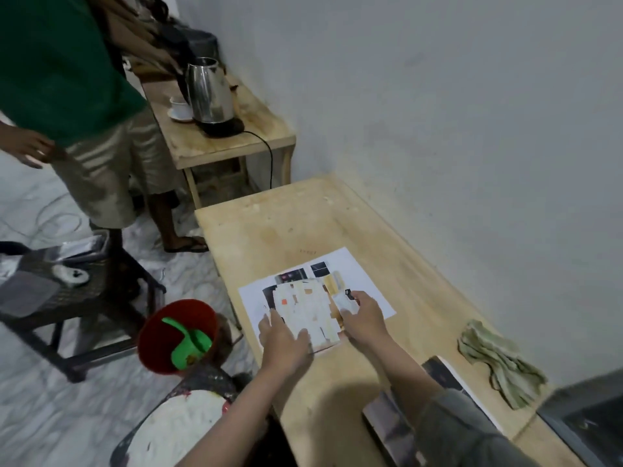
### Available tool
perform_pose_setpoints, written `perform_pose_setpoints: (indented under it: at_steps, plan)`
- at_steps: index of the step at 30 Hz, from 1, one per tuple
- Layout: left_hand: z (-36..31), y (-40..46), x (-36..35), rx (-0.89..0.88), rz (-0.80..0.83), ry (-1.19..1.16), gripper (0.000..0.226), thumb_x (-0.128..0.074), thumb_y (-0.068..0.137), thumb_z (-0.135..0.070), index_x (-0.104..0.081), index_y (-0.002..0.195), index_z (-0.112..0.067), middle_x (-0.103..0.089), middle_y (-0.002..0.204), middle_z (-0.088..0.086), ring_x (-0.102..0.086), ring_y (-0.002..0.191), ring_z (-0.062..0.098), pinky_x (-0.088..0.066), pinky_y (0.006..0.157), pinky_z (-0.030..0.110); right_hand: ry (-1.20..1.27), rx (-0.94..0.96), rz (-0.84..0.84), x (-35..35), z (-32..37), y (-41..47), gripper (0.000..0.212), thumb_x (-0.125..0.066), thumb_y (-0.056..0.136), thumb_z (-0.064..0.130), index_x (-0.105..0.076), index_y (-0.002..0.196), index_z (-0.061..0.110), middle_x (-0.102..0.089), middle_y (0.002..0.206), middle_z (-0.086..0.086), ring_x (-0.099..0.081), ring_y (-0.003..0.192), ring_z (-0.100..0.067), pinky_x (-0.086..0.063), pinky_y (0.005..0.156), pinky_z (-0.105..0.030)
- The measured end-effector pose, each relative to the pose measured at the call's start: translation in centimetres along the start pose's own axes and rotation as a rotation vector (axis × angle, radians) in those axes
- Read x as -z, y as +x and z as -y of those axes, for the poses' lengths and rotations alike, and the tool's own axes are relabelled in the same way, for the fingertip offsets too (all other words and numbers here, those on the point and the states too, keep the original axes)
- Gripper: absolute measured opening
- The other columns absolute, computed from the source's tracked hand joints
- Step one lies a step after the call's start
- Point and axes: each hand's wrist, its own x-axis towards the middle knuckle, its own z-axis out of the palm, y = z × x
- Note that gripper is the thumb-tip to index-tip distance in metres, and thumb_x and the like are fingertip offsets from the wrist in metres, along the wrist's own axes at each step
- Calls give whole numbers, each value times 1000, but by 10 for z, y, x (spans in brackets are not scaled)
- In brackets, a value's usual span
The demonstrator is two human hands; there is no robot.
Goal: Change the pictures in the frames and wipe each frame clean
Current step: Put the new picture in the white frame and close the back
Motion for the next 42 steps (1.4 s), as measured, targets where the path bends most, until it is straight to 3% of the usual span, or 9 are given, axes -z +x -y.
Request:
perform_pose_setpoints:
  at_steps: [3,6,9,14,18,23,34,39,42]
  plan:
    - [-7,4,-2,-4,51,65,82,-55,91,-33,-7,150,-4,6,156,18,-3,145,37,-19,116,41,-44,-29,17,-4,1,16,51,-53,88,15,-40,137,12,-44,132,-10,-60,92,-22,-51,69,-30]
    - [-5,16,-10,1,51,89,84,-56,91,-34,-4,151,-6,21,156,15,8,145,36,-15,116,40,-145,-13,9,-5,2,28,52,-53,91,17,-38,140,9,-34,139,-10,-52,115,-27,-46,87,-28]
    - [-3,21,-16,-9,44,109,77,-57,90,-33,-14,147,-6,21,156,16,9,145,37,-15,116,41,-202,-14,8,-4,3,29,52,-54,89,20,-42,138,8,-35,138,-11,-41,127,-27,-40,101,-34]
    - [-3,11,-20,-69,5,104,60,-55,91,-29,-26,138,-5,20,156,18,14,144,36,-13,115,43,-267,-18,-32,7,-15,19,31,-53,78,31,-59,103,14,-49,113,-10,-49,112,-33,-44,90,-35]
    - [-2,-13,-27,-94,57,94,66,-53,92,-31,-22,146,-7,14,157,15,11,145,34,-12,116,43,-336,-14,-62,28,-37,-10,49,-54,89,29,-44,134,13,-36,137,-12,-33,127,-30,-31,108,-39]
    - [-3,-51,-42,-103,155,98,72,-54,92,-31,-17,150,-10,11,158,12,10,146,32,-11,116,41,-405,-75,-93,56,-73,-48,49,-55,86,28,-45,132,13,-34,139,-14,-31,127,-33,-29,108,-40]
    - [-7,-149,-83,52,325,70,50,-55,90,-29,-38,131,-6,-30,138,14,-45,119,30,-38,93,28,-502,-239,-158,121,-147,-129,45,-55,87,42,-45,125,19,-32,142,-14,-30,131,-35,-29,107,-46]
    - [-5,-175,-108,136,318,-73,65,-56,72,-33,-46,122,8,-53,113,28,-56,81,24,-34,52,27,-603,-265,-62,125,-167,-142,51,-54,84,54,-43,119,19,-43,128,-10,-42,119,-30,-33,102,-45]
    - [-3,-181,-122,158,260,-76,50,-54,85,-27,-43,124,2,-45,131,26,-53,91,28,-46,66,34,-610,-185,-91,119,-177,-145,53,-55,83,56,-44,118,18,-44,122,-8,-46,114,-28,-37,99,-43]
